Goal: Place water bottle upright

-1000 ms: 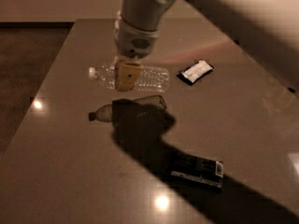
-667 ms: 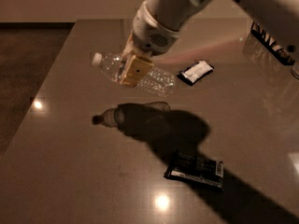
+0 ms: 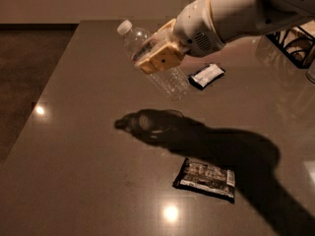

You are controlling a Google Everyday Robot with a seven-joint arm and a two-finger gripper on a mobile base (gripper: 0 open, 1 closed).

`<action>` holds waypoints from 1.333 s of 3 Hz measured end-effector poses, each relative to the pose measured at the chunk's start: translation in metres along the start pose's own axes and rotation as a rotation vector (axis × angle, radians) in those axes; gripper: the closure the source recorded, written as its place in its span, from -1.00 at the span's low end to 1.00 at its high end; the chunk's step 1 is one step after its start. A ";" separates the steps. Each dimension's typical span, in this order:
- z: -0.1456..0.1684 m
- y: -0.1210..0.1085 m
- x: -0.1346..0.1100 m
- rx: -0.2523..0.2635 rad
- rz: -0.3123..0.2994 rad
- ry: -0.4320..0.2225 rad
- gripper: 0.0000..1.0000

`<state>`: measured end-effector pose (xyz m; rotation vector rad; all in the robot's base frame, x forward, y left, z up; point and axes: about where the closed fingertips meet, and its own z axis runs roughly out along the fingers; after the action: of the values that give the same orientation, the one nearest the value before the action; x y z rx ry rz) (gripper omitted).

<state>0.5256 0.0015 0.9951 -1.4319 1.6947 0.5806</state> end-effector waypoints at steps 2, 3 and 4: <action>-0.042 -0.040 0.022 0.140 0.133 -0.256 1.00; -0.058 -0.056 0.046 0.189 0.189 -0.345 1.00; -0.070 -0.067 0.068 0.221 0.232 -0.414 1.00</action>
Offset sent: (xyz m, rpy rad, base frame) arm 0.0454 -0.1095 0.0094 0.4508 -0.0566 -0.2433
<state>0.5683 -0.1087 0.9884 -0.8919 1.5411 0.7347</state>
